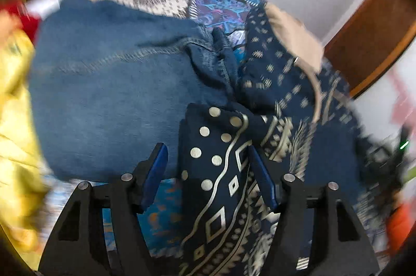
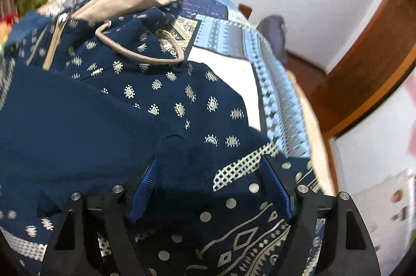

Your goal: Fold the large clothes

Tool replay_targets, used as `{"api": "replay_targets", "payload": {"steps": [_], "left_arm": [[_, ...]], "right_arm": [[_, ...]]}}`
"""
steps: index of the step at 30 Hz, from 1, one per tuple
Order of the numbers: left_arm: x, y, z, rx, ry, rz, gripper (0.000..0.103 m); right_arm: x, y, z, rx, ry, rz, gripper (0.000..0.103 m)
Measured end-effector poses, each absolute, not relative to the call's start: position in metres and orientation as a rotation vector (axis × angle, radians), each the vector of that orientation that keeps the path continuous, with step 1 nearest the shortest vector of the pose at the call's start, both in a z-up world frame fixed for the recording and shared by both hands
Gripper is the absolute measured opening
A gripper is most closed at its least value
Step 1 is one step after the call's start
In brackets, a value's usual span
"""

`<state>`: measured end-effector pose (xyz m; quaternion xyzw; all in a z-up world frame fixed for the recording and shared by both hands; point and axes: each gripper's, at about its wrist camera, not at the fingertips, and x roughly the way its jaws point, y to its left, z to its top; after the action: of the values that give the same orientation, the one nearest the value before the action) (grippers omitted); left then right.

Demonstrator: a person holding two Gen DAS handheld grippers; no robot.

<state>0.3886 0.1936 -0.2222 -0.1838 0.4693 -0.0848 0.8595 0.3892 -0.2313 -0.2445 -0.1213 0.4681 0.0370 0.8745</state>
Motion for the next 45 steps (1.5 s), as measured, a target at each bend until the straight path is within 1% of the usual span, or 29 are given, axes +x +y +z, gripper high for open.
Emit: {"api": "replay_targets", "payload": {"steps": [2, 3, 4, 5, 6, 7, 8, 13, 16, 18, 20, 21, 23, 27, 29, 33, 34, 37, 41, 42, 44, 45], "left_arm": [[0.393, 0.199, -0.225, -0.459, 0.968, -0.204, 0.064], [0.394, 0.199, -0.224, -0.470, 0.960, -0.208, 0.055], [0.395, 0.199, -0.224, -0.482, 0.952, -0.223, 0.036], [0.396, 0.197, -0.223, -0.500, 0.948, -0.237, 0.027], [0.396, 0.196, -0.221, -0.506, 0.946, -0.233, 0.013], [0.395, 0.193, -0.218, -0.487, 0.942, -0.215, 0.005], [0.394, 0.191, -0.215, -0.458, 0.940, -0.194, 0.003], [0.368, 0.192, -0.182, -0.304, 0.856, -0.101, 0.002], [0.350, 0.187, -0.159, -0.154, 0.796, -0.025, 0.002], [0.344, 0.185, -0.154, -0.093, 0.787, 0.026, 0.002], [0.339, 0.183, -0.156, -0.026, 0.789, 0.069, 0.002], [0.338, 0.182, -0.160, -0.005, 0.794, 0.079, 0.002], [0.342, 0.182, -0.172, 0.020, 0.821, 0.106, 0.002], [0.357, 0.186, -0.197, 0.035, 0.871, 0.160, 0.003], [0.370, 0.187, -0.215, 0.045, 0.911, 0.195, 0.003], [0.377, 0.190, -0.238, 0.119, 0.963, 0.302, 0.003], [0.375, 0.194, -0.242, 0.101, 0.982, 0.278, 0.003], [0.360, 0.202, -0.232, 0.042, 0.975, 0.210, 0.003], [0.339, 0.191, -0.199, 0.096, 0.915, 0.152, 0.003], [0.337, 0.189, -0.193, 0.101, 0.908, 0.140, 0.005], [0.330, 0.177, -0.172, 0.104, 0.878, 0.100, 0.011], [0.329, 0.170, -0.166, 0.106, 0.869, 0.091, 0.017]], "right_arm": [[0.391, -0.237, -0.245, -0.205, 0.998, 0.091, 0.076], [0.393, -0.237, -0.245, -0.198, 1.002, 0.094, 0.076], [0.393, -0.237, -0.245, -0.196, 1.005, 0.095, 0.076], [0.393, -0.235, -0.245, -0.204, 1.009, 0.095, 0.076], [0.393, -0.233, -0.244, -0.213, 1.011, 0.096, 0.076], [0.393, -0.230, -0.242, -0.226, 1.010, 0.100, 0.076], [0.391, -0.229, -0.240, -0.233, 1.006, 0.105, 0.076], [0.382, -0.218, -0.216, -0.217, 0.948, 0.159, 0.076], [0.383, -0.206, -0.217, -0.193, 0.977, 0.211, 0.076], [0.385, -0.198, -0.228, -0.218, 1.010, 0.225, 0.076], [0.386, -0.191, -0.245, -0.258, 1.042, 0.213, 0.076], [0.384, -0.192, -0.247, -0.250, 1.021, 0.214, 0.077], [0.385, -0.198, -0.248, -0.234, 1.014, 0.206, 0.081], [0.392, -0.218, -0.248, -0.212, 1.028, 0.149, 0.082], [0.392, -0.225, -0.248, -0.209, 1.033, 0.148, 0.086], [0.390, -0.227, -0.247, -0.235, 1.023, 0.121, 0.086], [0.387, -0.228, -0.245, -0.230, 1.021, 0.120, 0.086], [0.378, -0.232, -0.234, -0.207, 0.992, 0.131, 0.086], [0.361, -0.243, -0.206, -0.160, 0.931, 0.139, 0.086], [0.356, -0.248, -0.197, -0.143, 0.915, 0.134, 0.086], [0.348, -0.260, -0.181, -0.109, 0.891, 0.131, 0.086], [0.344, -0.265, -0.175, -0.096, 0.884, 0.129, 0.086]]}}
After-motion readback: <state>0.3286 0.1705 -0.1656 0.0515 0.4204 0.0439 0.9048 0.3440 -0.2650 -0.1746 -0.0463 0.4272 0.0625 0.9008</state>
